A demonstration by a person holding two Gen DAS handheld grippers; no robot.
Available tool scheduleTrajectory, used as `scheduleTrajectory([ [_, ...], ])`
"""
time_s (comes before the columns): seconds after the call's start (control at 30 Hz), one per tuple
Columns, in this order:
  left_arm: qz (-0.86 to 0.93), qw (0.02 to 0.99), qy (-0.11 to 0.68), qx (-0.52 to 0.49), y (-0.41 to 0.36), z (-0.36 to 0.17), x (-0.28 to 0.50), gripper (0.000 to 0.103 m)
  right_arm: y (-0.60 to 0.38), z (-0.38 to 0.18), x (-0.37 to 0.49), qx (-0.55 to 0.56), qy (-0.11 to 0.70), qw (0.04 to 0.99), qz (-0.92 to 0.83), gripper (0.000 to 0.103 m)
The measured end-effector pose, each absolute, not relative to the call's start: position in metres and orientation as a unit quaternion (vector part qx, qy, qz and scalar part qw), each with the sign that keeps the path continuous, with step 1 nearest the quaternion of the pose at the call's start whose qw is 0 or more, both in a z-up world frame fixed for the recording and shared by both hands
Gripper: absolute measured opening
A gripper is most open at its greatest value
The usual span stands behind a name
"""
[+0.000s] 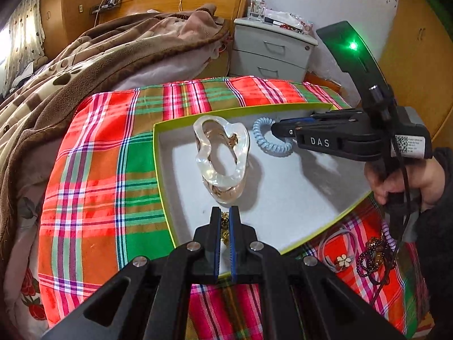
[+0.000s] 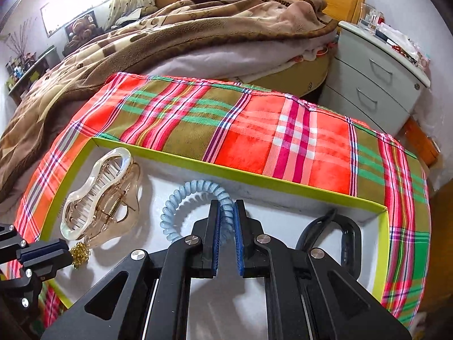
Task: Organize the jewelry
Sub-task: 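Carry the chain and coil tie into the box lid while both tools open to release, then withdraw both open tools from the box lid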
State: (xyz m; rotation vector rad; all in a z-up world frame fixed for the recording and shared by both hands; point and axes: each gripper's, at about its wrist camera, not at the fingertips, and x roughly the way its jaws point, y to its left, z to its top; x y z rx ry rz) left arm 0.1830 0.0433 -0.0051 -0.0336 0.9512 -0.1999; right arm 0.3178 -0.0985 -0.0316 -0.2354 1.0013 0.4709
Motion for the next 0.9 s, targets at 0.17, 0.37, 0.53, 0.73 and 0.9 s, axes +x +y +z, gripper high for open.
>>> scheduleTrajectory([
  [0.17, -0.091, 0.882, 0.462, -0.03, 0.048, -0.006, 0.186, 0.006, -0.098, -0.031, 0.318, -0.108, 0.474, 0.846, 0.22, 0.01],
  [0.37, -0.09, 0.88, 0.465, -0.041, 0.052, -0.008, 0.186, 0.008, -0.1, -0.026, 0.316, -0.101, 0.467, 0.851, 0.218, 0.011],
  [0.53, -0.092, 0.88, 0.463, -0.049, 0.054, -0.006, 0.185, 0.023, -0.101, -0.021, 0.313, -0.095, 0.462, 0.853, 0.222, 0.014],
  [0.73, -0.095, 0.883, 0.456, -0.048, 0.052, -0.001, 0.18, 0.029, -0.104, -0.012, 0.305, -0.086, 0.452, 0.859, 0.224, 0.024],
  [0.9, -0.098, 0.891, 0.44, -0.05, 0.051, 0.012, 0.169, 0.032, -0.111, 0.004, 0.29, -0.078, 0.434, 0.868, 0.228, 0.029],
])
